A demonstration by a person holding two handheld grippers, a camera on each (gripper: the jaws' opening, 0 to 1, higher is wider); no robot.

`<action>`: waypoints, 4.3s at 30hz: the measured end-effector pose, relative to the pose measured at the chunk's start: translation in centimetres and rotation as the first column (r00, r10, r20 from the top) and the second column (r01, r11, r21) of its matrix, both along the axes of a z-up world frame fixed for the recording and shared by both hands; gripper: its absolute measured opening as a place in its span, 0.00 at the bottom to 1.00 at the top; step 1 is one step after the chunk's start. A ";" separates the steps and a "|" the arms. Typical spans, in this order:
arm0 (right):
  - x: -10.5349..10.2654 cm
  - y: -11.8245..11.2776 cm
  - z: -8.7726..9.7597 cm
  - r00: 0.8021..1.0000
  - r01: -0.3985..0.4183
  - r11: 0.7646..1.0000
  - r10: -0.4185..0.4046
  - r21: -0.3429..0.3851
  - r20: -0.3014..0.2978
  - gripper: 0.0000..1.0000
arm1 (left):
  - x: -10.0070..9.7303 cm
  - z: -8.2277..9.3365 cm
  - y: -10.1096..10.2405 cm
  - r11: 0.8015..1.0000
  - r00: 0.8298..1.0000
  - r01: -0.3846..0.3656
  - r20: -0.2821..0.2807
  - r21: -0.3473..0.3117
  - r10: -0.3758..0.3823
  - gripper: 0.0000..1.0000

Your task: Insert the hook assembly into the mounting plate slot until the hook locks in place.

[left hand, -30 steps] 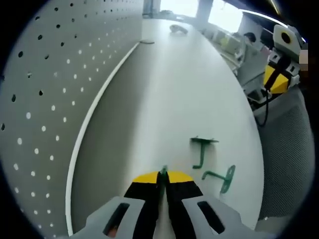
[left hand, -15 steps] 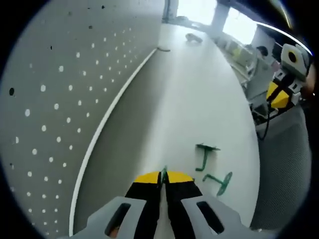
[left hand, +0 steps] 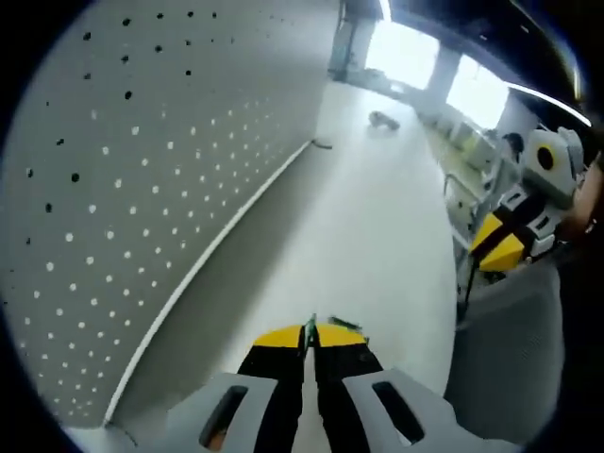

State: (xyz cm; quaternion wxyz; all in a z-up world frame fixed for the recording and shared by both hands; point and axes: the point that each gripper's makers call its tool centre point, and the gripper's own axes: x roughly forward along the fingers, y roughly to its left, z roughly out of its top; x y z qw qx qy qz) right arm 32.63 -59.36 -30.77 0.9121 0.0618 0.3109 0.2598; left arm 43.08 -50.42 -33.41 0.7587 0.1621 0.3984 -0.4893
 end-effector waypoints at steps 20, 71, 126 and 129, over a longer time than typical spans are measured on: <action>0.3 5.7 5.2 0.992 -0.112 0.982 0.101 0.150 0.080 0.08 | -4.0 8.3 0.8 0.934 0.960 -0.254 0.055 -0.250 0.276 0.02; 2.0 9.0 11.4 0.993 -0.103 0.915 0.075 0.390 0.087 0.00 | -6.9 13.9 1.4 0.538 0.780 -0.552 -0.167 -0.637 0.603 0.02; 7.5 6.3 14.9 0.929 -0.096 0.989 0.049 0.110 0.368 0.00 | -7.5 15.4 3.5 0.694 0.832 -0.433 0.042 -0.575 0.554 0.90; 8.0 5.9 15.0 0.925 -0.083 0.991 0.038 0.102 0.379 0.00 | -7.4 15.4 3.8 0.681 0.817 -0.454 0.036 -0.574 0.575 0.92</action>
